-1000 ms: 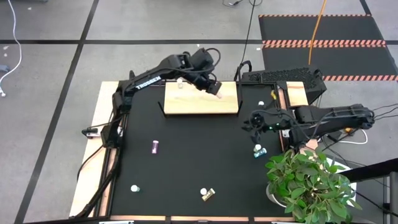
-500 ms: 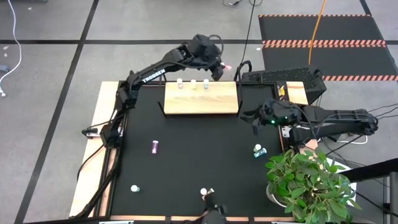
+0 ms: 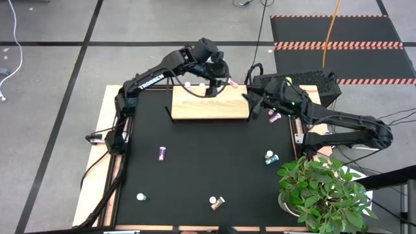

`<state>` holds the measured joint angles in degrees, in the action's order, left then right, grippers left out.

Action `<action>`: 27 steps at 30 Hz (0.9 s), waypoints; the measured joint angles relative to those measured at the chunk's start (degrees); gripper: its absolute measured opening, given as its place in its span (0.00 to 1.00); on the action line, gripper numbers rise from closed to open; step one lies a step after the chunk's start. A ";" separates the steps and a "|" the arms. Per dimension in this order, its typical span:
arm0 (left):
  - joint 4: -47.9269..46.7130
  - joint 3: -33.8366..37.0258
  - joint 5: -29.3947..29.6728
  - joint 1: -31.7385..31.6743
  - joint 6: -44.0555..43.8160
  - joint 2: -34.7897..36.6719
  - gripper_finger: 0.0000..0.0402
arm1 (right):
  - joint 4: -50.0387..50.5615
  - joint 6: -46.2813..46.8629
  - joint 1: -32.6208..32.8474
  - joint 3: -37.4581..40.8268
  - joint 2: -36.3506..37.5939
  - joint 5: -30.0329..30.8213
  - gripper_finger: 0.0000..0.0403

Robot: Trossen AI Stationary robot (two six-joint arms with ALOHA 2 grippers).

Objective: Pick and place medicine bottles onto shelf by color
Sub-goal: Put the left orange pill bottle on the shelf

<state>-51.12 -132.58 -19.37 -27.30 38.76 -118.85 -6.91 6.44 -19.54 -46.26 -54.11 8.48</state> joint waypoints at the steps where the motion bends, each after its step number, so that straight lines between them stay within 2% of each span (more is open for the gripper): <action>1: -0.46 0.00 -1.20 0.23 -0.01 0.62 0.33 | -1.45 -0.06 -0.86 -0.02 -1.19 -1.84 0.51; 5: -3.35 -0.10 -3.56 1.02 2.01 3.23 0.33 | -3.03 -1.35 -2.98 0.01 -5.49 -4.06 0.63; 9: -6.37 -0.02 -3.62 1.56 2.49 3.72 0.33 | -5.44 -1.29 -3.27 0.02 -8.02 -4.31 0.67; 14: -7.73 -0.02 -3.52 1.98 1.61 3.64 0.33 | -11.77 -1.10 -3.82 -0.10 -10.37 -9.36 0.64; 22: -7.82 0.00 -1.55 3.35 0.68 3.35 0.33 | -12.27 2.04 -6.05 -0.08 -12.01 -17.07 0.56; 27: -7.80 0.00 -1.41 3.61 -1.65 3.33 0.33 | -11.52 1.95 -6.00 -0.07 -12.36 -19.13 0.50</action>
<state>-58.92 -132.57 -20.78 -23.68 37.12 -115.52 -18.43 8.39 -25.54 -46.33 -66.48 -10.65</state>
